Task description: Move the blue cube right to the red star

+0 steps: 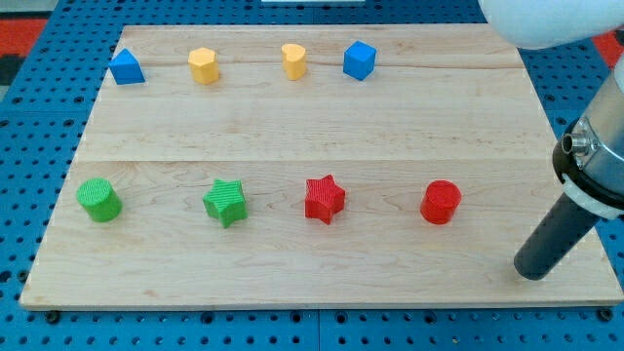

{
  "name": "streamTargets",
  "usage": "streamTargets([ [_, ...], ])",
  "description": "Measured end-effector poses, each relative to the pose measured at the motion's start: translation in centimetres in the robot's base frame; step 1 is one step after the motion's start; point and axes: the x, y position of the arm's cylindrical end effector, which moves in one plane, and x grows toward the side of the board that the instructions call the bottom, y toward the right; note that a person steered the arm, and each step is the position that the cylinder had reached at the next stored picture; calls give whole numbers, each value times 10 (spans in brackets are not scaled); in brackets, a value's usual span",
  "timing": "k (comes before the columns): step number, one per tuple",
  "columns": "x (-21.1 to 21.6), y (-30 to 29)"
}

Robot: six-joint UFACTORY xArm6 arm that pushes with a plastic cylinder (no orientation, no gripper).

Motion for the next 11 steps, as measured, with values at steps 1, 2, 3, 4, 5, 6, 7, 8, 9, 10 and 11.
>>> streamTargets([
  [1,0,-8],
  [2,3,-13],
  [3,4,-22],
  [4,4,-29],
  [5,-48,-20],
  [6,-134,21],
  [7,-152,30],
  [8,-152,30],
  [9,-133,37],
  [10,-85,37],
  [11,-83,41],
])
